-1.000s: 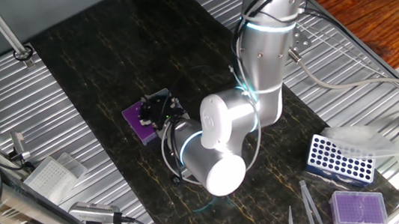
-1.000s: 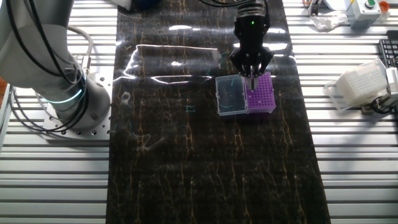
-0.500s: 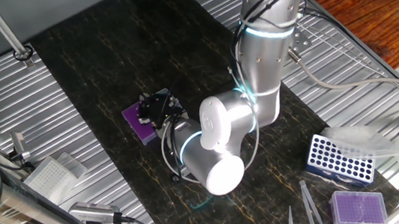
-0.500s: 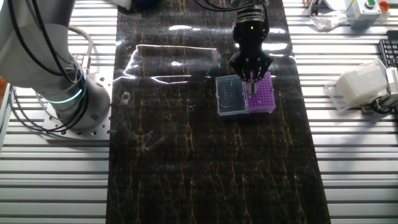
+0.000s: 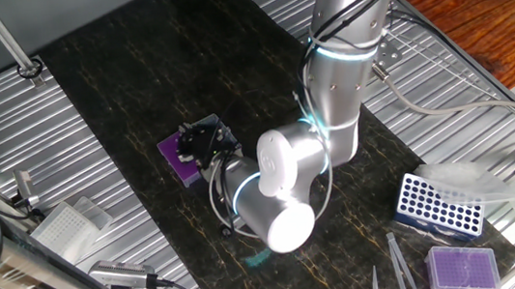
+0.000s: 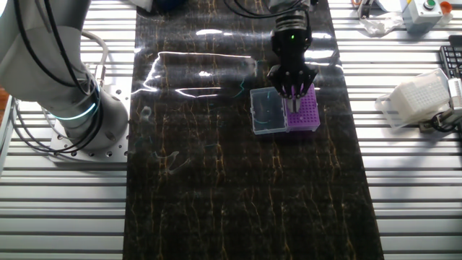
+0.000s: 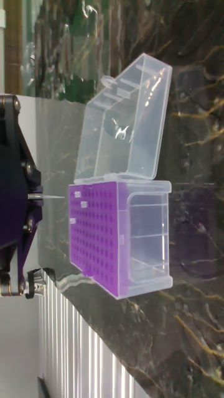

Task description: Insert a small pipette tip into the holder for small pipette tips

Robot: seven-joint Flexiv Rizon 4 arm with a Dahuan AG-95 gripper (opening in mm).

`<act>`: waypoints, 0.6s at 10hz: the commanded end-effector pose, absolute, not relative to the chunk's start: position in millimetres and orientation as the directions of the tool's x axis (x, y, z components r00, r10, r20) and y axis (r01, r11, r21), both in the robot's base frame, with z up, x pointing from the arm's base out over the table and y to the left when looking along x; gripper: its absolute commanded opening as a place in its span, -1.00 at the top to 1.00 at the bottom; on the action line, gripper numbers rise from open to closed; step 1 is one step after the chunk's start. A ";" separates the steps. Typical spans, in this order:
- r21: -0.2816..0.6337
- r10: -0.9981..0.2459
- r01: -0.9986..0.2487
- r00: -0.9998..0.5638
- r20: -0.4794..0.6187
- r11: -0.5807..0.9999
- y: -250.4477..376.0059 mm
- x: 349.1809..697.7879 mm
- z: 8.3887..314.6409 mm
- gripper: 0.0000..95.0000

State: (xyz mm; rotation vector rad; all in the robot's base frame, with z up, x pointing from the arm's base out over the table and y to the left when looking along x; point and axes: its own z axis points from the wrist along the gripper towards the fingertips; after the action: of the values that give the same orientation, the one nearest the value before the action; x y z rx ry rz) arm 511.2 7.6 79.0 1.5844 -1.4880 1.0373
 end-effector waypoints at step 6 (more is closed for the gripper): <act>-0.046 -0.423 -0.993 0.006 0.906 -0.113 -1.8 509.7 69.3 1.00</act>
State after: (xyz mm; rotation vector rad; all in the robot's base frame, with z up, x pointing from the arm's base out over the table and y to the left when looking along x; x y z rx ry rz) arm 510.1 -2.1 68.1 1.6110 -1.4806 1.0771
